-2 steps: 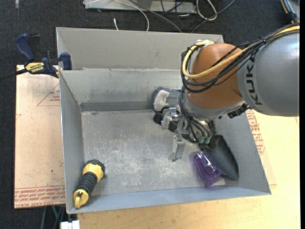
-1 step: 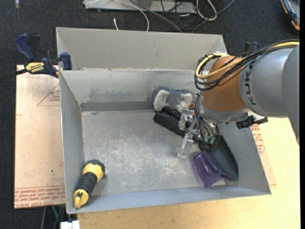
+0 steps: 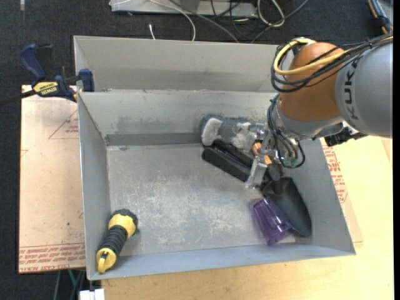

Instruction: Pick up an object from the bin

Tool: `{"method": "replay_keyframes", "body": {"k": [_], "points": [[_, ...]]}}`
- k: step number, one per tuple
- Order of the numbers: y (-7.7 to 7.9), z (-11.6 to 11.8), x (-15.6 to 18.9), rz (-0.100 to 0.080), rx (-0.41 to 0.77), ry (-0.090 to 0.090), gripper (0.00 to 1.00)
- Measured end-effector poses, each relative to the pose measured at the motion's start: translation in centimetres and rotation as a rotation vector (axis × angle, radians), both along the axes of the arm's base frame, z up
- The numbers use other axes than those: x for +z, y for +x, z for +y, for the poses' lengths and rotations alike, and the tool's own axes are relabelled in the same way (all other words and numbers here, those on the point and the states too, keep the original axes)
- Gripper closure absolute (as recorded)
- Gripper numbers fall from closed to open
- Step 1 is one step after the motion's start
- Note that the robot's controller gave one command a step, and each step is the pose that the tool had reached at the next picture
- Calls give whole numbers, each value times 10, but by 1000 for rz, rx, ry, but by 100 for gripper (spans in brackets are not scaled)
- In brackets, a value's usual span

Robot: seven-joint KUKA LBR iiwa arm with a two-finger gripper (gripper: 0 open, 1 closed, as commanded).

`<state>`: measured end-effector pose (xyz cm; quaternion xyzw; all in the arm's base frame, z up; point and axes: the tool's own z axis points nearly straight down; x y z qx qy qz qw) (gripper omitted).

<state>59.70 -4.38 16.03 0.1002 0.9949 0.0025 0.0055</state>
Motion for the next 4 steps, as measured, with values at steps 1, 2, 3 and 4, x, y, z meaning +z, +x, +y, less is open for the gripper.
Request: {"method": "replay_keyframes", "body": {"k": [1,2,3,4], "points": [[-7,-2,-81,1,-67,3,0],[-1,12,-87,-17,-203,3,0],[-3,-1,-77,-14,-76,5,100],[-3,-1,-77,-14,-76,5,100]]}}
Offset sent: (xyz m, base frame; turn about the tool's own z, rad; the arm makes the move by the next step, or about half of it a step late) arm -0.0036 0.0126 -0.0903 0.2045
